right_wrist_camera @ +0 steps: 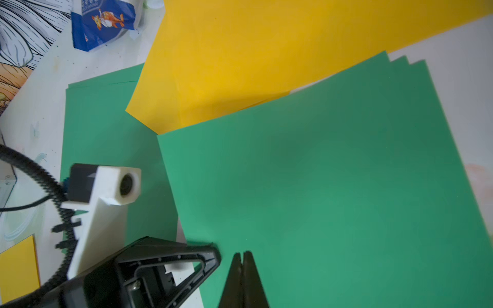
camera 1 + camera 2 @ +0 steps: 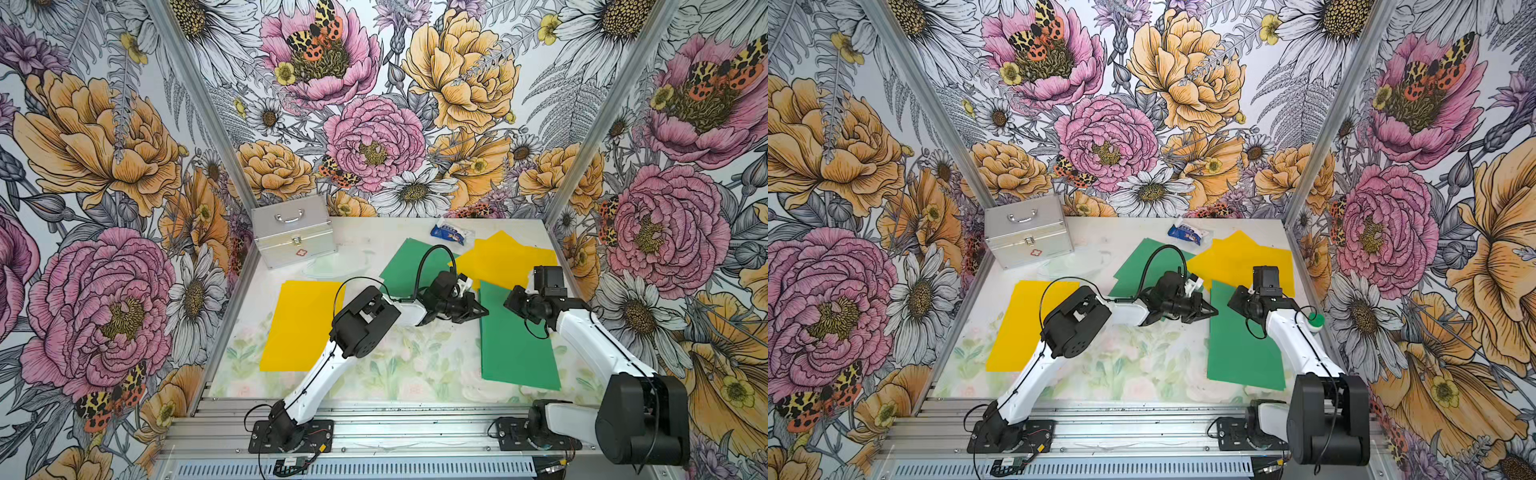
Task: Sort the scattered colored papers by color
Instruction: Place the colored paper.
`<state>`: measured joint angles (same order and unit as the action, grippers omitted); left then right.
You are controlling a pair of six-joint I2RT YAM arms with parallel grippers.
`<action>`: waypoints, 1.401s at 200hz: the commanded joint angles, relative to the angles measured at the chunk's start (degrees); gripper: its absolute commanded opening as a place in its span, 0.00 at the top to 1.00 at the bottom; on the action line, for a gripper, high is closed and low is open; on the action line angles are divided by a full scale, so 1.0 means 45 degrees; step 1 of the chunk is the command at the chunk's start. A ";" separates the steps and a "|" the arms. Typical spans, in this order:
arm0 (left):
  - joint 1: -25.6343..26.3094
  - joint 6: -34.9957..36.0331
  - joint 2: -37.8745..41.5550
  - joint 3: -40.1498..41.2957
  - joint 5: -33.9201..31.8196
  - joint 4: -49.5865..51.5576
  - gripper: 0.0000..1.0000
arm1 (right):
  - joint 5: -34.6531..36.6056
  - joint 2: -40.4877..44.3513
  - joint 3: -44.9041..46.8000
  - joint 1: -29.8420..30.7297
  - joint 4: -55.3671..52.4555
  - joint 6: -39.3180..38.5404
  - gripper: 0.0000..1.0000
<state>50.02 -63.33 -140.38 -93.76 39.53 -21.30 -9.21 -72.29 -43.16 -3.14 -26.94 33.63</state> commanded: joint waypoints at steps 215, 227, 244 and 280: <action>0.0393 0.0526 -0.0207 -0.0761 -0.0360 0.1437 1.00 | 0.1227 -0.2375 0.1011 -0.0559 0.1875 0.0335 1.00; 0.0389 0.0536 -0.0154 -0.0656 -0.0497 0.1440 1.00 | 0.1207 -0.2478 0.1016 -0.0573 0.1949 0.0327 1.00; 0.0385 0.0499 -0.0131 -0.0506 -0.0655 0.1404 1.00 | 0.1193 -0.2650 0.0993 -0.0582 0.1992 0.0346 1.00; 0.0408 0.0441 -0.0058 -0.0337 -0.0791 0.1316 1.00 | 0.1017 -0.3086 0.0920 -0.0605 0.2155 0.0394 1.00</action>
<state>51.27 -61.14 -141.40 -96.42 37.89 -14.81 -4.34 -84.75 -39.05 -5.61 -19.11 34.74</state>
